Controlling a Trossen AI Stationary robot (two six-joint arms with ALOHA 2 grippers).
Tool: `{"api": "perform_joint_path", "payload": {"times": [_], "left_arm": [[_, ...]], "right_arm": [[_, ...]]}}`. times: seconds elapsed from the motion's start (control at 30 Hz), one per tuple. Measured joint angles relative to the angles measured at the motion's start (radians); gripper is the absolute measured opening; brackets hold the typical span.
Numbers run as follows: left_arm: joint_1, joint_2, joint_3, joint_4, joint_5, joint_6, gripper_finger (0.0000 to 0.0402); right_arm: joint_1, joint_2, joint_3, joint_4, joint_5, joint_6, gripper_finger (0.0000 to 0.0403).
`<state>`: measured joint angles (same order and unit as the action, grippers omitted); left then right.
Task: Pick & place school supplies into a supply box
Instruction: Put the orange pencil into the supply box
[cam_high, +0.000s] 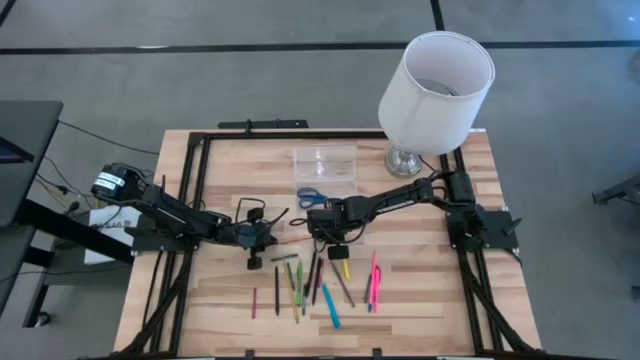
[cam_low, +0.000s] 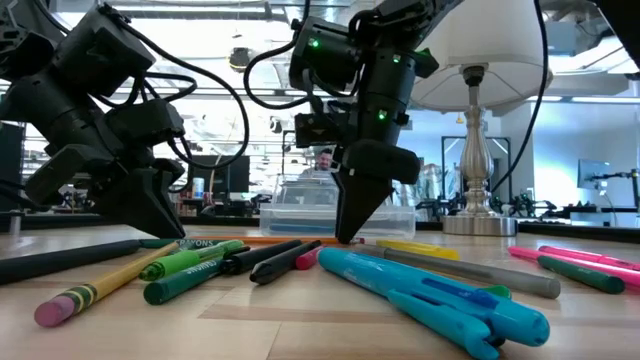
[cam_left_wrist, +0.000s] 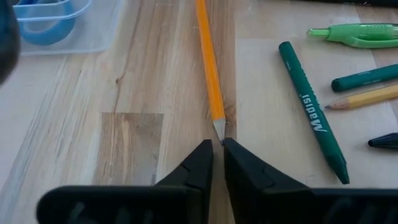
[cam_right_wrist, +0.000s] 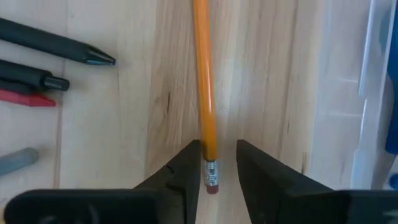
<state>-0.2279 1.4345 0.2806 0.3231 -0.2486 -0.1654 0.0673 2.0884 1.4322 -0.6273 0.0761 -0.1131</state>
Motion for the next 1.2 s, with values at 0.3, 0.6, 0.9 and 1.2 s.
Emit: {"api": "perform_joint_path", "payload": {"times": [0.3, 0.6, 0.9, 1.2], "left_arm": [[0.002, 0.000, 0.000, 0.008, 0.009, 0.022, 0.0014], [0.002, 0.003, -0.001, 0.030, 0.026, 0.059, 0.0013], [0.030, 0.007, -0.001, 0.030, 0.067, 0.076, 0.0013], [0.034, 0.007, 0.000, 0.031, 0.054, 0.105, 0.0002]], "right_arm": [[-0.005, 0.000, 0.000, 0.025, -0.034, -0.009, 0.0075], [-0.005, 0.032, 0.004, 0.081, -0.078, -0.021, 0.0061], [-0.013, 0.053, 0.003, 0.101, -0.079, -0.027, 0.0052], [-0.007, 0.054, 0.000, 0.126, -0.071, -0.045, 0.0016]]}}
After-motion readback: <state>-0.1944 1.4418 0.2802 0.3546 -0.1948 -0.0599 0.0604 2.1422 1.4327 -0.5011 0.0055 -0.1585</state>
